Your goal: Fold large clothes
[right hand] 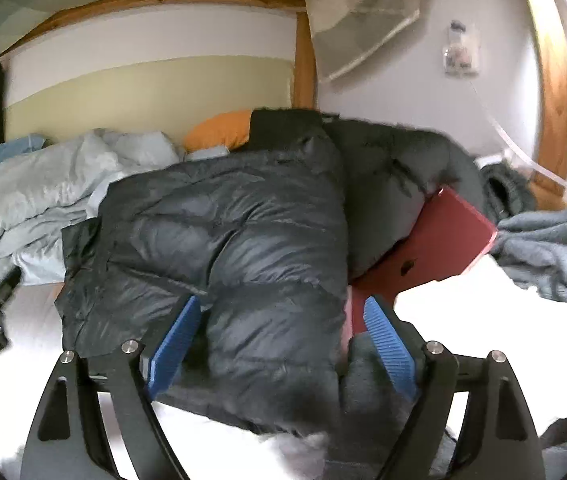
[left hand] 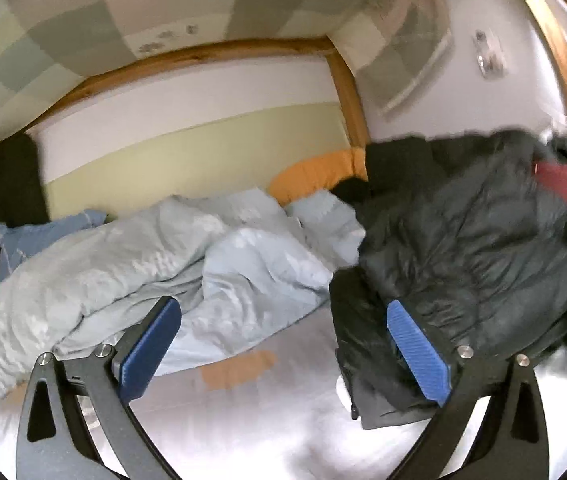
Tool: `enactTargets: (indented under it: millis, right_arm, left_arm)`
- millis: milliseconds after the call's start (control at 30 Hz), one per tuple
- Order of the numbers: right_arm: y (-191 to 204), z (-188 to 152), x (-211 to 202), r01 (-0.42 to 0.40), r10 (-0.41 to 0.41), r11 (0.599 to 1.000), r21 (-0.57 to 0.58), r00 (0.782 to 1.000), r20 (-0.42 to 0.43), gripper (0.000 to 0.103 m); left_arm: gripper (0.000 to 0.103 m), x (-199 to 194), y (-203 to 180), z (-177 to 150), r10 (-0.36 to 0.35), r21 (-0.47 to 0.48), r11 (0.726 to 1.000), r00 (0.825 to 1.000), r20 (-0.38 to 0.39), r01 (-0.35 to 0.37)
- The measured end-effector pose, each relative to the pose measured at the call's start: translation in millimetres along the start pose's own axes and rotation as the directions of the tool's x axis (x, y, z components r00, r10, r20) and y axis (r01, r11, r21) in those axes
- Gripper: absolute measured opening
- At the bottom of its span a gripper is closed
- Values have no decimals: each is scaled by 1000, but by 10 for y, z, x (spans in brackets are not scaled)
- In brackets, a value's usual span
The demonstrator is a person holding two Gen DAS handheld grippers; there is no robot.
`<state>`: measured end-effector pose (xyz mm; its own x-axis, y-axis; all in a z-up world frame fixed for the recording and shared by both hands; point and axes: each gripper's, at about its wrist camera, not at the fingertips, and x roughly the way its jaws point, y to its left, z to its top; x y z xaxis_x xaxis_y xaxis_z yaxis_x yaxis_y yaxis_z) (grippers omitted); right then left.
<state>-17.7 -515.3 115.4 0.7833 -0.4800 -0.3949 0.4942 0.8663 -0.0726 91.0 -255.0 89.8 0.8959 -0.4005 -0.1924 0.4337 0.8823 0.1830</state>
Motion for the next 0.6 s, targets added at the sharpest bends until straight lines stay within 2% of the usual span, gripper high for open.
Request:
enactTargets:
  millis: [67,100,233,367,467,533,600]
  right_arm:
    - [29,-46,-180,-5,4,1000,9,999,50,95]
    - [25,-71,-265,-19,18,1000,17,996,84,103]
    - [121,-230,-613,-40,35,999,18,980,195,103]
    - [250,-455,-763,-60,50,997,50,980,190,103]
    - [356,-753,-848,-125,110,989,74,978,178,103]
    - [487,-953,-876,-87,77,996,30,970,231,103]
    - [559,-1112,-832,-79,70,997,21,960,271,103]
  left_arm:
    - [103,-169,57,16,-2,-30,1000,1000,27,3]
    - [103,-235,68,32,-3,-34,999,999,38,5]
    - [103,-492,65,-44,-13,-42,999,997,73,16]
    - [103,-637,78,-245,-28,-86,996,997,74,35]
    - [103,-718,33,-494,-25,-84,996,998,53,30]
    - [103,-718,-30,-664,-57,-74,996,998,11,57]
    - [103,-699,-70,-819,-47,-89,995,999,5,48]
